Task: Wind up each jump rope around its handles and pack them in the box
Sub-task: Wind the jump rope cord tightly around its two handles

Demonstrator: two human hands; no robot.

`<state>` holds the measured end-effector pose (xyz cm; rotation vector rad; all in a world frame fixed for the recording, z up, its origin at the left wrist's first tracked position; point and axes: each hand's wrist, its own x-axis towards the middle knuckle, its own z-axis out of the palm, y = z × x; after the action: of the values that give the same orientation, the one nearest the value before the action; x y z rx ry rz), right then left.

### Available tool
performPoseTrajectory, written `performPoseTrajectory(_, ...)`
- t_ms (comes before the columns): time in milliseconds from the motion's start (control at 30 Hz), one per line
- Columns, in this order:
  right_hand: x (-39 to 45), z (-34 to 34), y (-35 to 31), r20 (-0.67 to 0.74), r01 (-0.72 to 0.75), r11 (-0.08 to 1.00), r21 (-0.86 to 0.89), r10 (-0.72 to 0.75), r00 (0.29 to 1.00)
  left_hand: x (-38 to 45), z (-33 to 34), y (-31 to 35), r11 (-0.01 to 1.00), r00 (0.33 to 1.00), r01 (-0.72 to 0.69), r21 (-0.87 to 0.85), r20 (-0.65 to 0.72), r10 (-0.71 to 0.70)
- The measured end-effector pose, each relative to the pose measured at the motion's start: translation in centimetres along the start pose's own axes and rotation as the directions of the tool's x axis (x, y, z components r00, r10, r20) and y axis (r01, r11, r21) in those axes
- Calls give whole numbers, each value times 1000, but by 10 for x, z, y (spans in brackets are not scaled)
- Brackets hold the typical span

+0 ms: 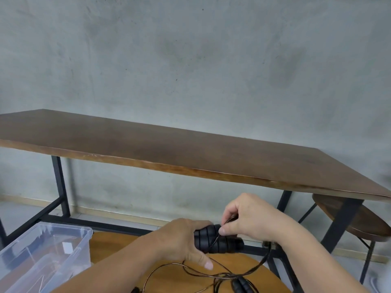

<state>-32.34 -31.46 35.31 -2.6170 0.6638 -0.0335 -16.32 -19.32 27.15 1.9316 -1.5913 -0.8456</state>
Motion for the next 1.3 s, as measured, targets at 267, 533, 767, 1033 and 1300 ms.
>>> performPoseTrajectory(267, 30, -8, -19, 89, 142, 989, -27, -139, 986, 4, 12, 14, 900, 992, 124, 419, -27, -124)
performPoseTrajectory(533, 41, -13, -43, 116, 279, 960, -29, -273, 955, -3, 12, 26, 945, 992, 113, 307, 16, -124)
performPoseTrajectory(767, 56, -7, 2, 83, 111, 947, 301, -142, 986, -14, -1, 27, 1000, 997, 5, 28, -80, -3)
performPoseTrajectory(1033, 70, 60, 50, 258, -235, 191, 953, -108, 960, -19, -13, 30, 993, 974, -7, -115, -226, -19)
performPoseTrajectory(1300, 50, 100, 22, 131, -131, -25, 991, -29, 991, -11, -18, 25, 997, 944, 24, -74, -327, -47)
